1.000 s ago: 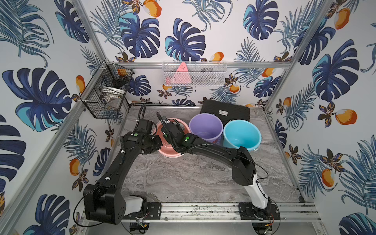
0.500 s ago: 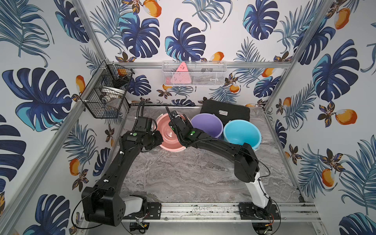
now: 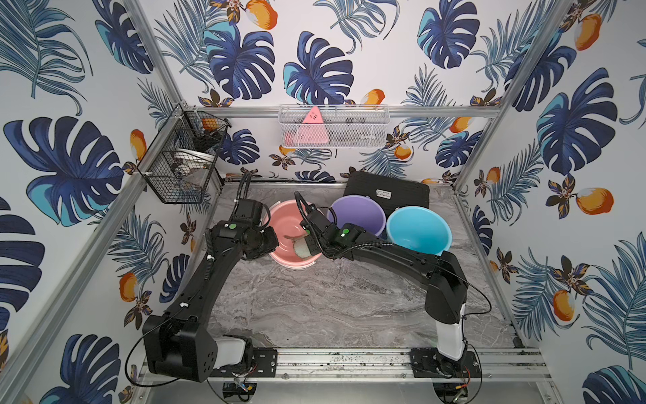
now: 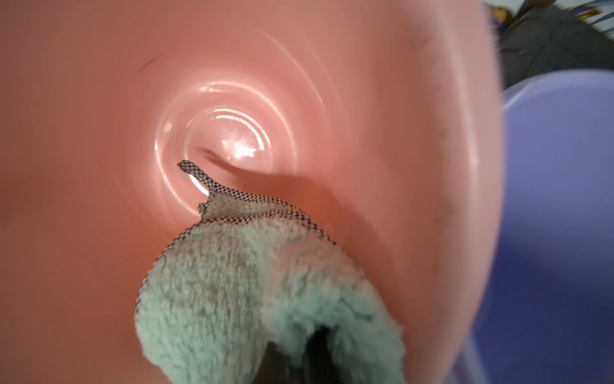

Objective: Wipe the inside of the bucket with a cloth
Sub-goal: Wipe the dirt from the inside of the bucket.

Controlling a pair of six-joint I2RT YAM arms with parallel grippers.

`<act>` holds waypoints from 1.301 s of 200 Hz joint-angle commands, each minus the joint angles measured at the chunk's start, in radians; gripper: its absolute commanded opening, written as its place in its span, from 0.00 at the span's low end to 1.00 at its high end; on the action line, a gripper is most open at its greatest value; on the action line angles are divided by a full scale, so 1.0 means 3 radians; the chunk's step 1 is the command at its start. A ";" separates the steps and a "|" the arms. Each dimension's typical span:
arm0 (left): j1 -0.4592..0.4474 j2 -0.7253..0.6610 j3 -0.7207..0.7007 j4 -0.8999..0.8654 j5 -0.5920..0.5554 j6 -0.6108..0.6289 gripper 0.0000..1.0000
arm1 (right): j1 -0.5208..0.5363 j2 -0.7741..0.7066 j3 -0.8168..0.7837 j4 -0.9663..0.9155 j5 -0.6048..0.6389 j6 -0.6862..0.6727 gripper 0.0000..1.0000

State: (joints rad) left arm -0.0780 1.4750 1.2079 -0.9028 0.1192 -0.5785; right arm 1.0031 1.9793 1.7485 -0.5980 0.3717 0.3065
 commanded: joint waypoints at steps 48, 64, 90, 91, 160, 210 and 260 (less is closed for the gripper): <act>0.0015 -0.0007 -0.0019 0.0245 -0.0198 -0.0115 0.00 | 0.0194 -0.0253 0.0102 0.0203 -0.0681 0.0049 0.00; 0.0015 -0.0030 -0.0055 0.0272 -0.0151 -0.0109 0.00 | 0.0132 -0.0236 0.0206 0.0337 -0.0399 -0.0110 0.00; 0.0015 -0.0020 -0.0060 0.0258 -0.0071 -0.0065 0.00 | 0.0050 -0.0043 0.0435 0.0563 -0.0070 -0.0469 0.00; 0.0015 -0.0022 -0.0059 0.0258 -0.0071 -0.0063 0.00 | 0.0046 -0.0035 0.0443 0.0570 -0.0074 -0.0477 0.00; 0.0015 0.0063 -0.0048 0.0197 0.0078 0.0093 0.00 | -0.0002 0.0347 0.0834 0.1136 -0.0643 -0.0880 0.00; 0.0015 0.0066 -0.0038 0.0181 0.0140 0.0118 0.00 | -0.0022 0.0749 0.1322 0.1052 0.0211 -0.1173 0.00; 0.0012 0.0033 -0.0076 0.0208 0.0075 0.0083 0.00 | -0.0139 0.0770 0.1316 0.0847 0.0845 -0.1273 0.00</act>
State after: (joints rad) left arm -0.0723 1.4940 1.1870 -0.8635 0.1284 -0.5751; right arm 0.9730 2.2436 2.1963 -0.3588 0.4656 -0.0357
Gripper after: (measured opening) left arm 0.159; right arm 0.066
